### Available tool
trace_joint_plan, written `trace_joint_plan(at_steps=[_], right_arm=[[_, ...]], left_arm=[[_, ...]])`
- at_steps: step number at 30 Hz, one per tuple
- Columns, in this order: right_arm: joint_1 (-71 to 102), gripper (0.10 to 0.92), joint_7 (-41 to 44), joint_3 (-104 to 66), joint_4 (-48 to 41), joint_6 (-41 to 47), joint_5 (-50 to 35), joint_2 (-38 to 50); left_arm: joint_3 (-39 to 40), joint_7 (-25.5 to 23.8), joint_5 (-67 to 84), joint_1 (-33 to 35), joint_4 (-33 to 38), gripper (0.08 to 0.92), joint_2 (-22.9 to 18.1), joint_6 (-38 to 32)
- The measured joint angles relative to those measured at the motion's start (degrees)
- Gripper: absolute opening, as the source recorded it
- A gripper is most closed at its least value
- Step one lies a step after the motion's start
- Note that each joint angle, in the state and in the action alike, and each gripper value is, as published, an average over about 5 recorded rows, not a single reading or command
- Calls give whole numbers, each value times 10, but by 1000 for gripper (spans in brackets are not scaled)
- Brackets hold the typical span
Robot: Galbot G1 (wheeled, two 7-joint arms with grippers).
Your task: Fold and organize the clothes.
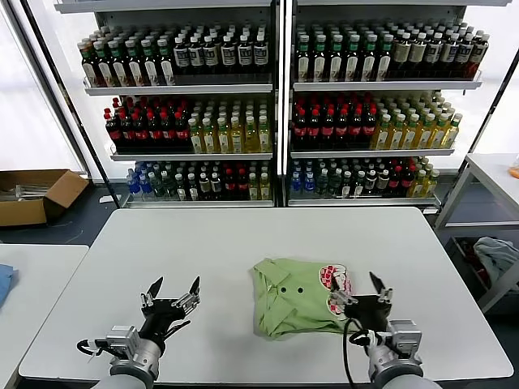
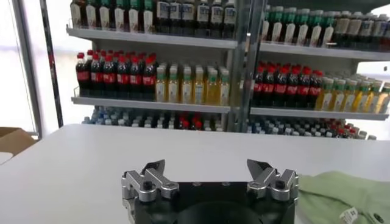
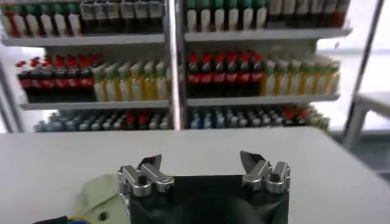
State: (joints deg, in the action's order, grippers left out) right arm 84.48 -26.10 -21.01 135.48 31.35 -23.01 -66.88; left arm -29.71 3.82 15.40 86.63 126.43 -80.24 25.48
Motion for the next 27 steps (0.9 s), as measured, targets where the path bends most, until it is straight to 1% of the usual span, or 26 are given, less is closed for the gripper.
trace_joint_plan(at_steps=[6,16,27], right_arm=[[10,823,3,-49,-22,-14,33,-3],[14,823,4,-87,-50,-27,54,-15],[5,823,5,-91,-71,-38,61,-15]], left_arm=[[11,3,-4,1,-3,823,-12,-30],[26,3,-39,-3,-10,823,-17,-78],[25,5,-61,-7,-25,823,-22,-100]])
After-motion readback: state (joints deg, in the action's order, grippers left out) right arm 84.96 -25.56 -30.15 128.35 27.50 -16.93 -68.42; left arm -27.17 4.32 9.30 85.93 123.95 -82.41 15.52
